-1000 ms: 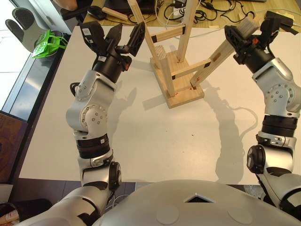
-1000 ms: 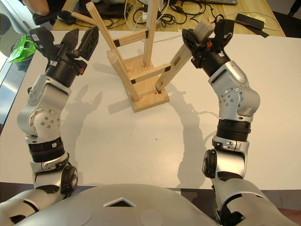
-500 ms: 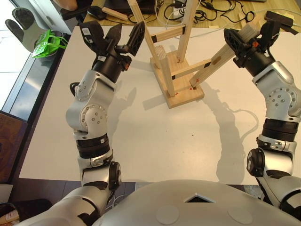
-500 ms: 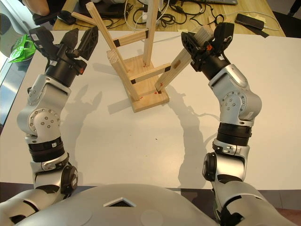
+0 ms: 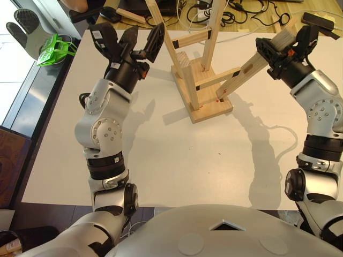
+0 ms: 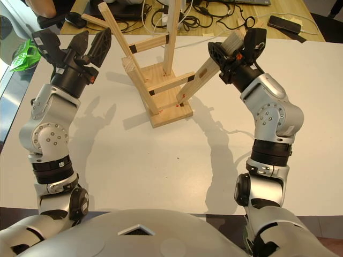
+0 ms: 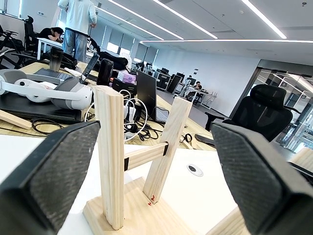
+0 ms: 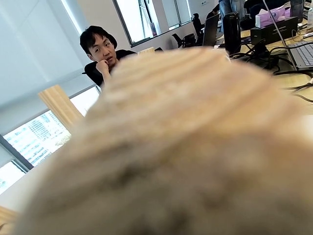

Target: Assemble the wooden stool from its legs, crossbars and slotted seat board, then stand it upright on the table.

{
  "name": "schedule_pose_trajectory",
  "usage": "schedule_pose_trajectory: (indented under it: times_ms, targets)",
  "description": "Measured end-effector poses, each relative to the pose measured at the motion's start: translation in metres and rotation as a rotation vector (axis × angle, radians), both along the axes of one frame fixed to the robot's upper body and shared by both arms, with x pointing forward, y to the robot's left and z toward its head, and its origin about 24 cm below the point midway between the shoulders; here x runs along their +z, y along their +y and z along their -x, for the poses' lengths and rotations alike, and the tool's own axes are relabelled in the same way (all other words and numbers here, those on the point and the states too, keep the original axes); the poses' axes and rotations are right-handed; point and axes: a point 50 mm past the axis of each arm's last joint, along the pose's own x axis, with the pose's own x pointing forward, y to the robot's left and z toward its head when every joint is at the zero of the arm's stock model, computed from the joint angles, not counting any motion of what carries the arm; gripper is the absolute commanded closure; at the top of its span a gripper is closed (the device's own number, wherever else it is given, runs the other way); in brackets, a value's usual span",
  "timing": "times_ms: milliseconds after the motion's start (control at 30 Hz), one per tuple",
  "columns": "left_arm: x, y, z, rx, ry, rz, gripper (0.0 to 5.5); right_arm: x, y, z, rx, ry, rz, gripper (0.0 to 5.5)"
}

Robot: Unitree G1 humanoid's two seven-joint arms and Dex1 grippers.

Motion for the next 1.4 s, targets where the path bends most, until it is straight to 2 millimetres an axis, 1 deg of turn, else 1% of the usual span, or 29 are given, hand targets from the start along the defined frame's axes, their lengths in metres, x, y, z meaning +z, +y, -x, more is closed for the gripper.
schedule_pose_trajectory:
  times_ms: [133, 167, 367, 467, 600, 767, 900, 1067, 1200, 1400]
  targets:
    - [0.000, 0.000, 0.000, 0.001, 0.001, 0.000, 1.34, 0.003, 0.001, -0.001, 0.013, 0.004, 0.005, 4.25]
    - [0.000, 0.000, 0.000, 0.001, 0.001, 0.000, 1.34, 0.004, 0.001, -0.001, 0.017, 0.005, 0.003, 4.39]
    - [0.000, 0.000, 0.000, 0.002, -0.001, 0.001, 1.34, 0.009, 0.007, -0.003, 0.057, 0.012, 0.010, 4.39]
    - [0.000, 0.000, 0.000, 0.003, -0.001, 0.001, 1.34, 0.011, 0.009, -0.004, 0.077, 0.019, 0.028, 4.51]
    - [-0.001, 0.000, -0.001, 0.004, 0.002, 0.001, 1.34, 0.016, 0.010, -0.004, 0.099, 0.032, 0.065, 4.51]
    - [-0.001, 0.001, -0.001, 0.005, 0.000, 0.000, 1.34, 0.017, 0.009, -0.004, 0.079, 0.044, 0.086, 4.51]
    - [-0.001, 0.001, -0.001, 0.010, -0.001, -0.006, 1.34, 0.010, 0.006, -0.003, 0.020, 0.067, 0.108, 4.51]
    - [-0.001, 0.001, -0.001, 0.010, -0.001, -0.006, 1.34, 0.007, 0.011, -0.001, -0.021, 0.044, 0.108, 4.51]
    - [-0.001, 0.001, -0.001, 0.010, -0.001, -0.006, 1.34, 0.002, 0.013, 0.000, -0.040, -0.011, 0.114, 4.51]
    - [-0.001, 0.001, -0.001, 0.012, -0.001, -0.007, 1.34, -0.002, 0.013, -0.001, -0.030, -0.034, 0.122, 4.51]
